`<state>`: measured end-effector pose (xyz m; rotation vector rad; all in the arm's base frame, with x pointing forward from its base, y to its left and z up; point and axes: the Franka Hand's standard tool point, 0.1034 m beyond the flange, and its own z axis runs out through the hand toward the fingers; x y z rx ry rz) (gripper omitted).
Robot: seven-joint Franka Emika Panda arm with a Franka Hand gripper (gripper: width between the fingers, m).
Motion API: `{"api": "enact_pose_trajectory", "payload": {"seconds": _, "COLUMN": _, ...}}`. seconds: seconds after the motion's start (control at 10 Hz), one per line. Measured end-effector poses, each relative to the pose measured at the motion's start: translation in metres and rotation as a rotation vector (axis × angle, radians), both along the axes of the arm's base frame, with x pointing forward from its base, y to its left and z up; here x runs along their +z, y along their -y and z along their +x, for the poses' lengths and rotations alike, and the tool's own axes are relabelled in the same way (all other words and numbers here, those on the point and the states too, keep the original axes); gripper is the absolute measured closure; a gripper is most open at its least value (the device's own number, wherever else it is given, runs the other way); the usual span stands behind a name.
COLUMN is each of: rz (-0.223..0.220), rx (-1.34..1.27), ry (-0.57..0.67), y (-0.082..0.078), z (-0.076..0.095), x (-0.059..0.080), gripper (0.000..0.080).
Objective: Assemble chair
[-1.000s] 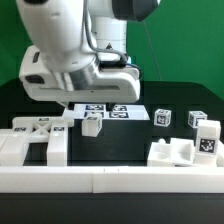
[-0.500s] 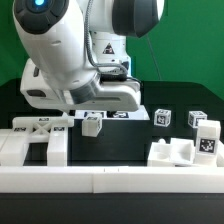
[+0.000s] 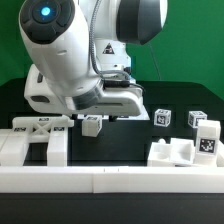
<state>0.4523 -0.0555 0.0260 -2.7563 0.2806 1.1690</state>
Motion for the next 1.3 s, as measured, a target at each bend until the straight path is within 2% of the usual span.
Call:
{"api": "enact_pose_trajectory", "payload": {"seconds": 0.4, "rz": -0.005, "rx": 0.006, "ry": 0.003, "y": -0.002, "z": -0.002, "x": -0.012, "gripper": 0.0150}}
{"api": "enact_pose_trajectory", "payload": {"seconds": 0.8, "rz": -0.005, "rx": 0.003, "ry": -0.004, "y": 0.001, "z": -0.007, "x": -0.017, "gripper": 0.0162}}
{"api": "enact_pose_trajectory", "payload": {"seconds": 0.9, "rz": -0.004, "rx": 0.001, "ry": -0.006, "y": 0.003, "z": -0.008, "x": -0.018, "gripper": 0.0335}}
{"api": "enact_pose_trajectory", "payload": {"seconds": 1.0, "rz": -0.004, "rx": 0.000, "ry": -0.006, "y": 0.003, "z": -0.009, "x": -0.019, "gripper": 0.0335}}
{"api": "enact_pose_trajectory", "payload": {"seconds": 1.1, "rz": -0.004, "rx": 0.000, "ry": -0.006, "y": 0.004, "z": -0.009, "x": -0.019, "gripper": 0.0513}}
{"api": "enact_pose_trajectory", "payload": {"seconds": 1.3, "rz": -0.006, "rx": 0.000, "ry": -0.005, "y": 0.003, "z": -0.007, "x": -0.018, "gripper": 0.0511}}
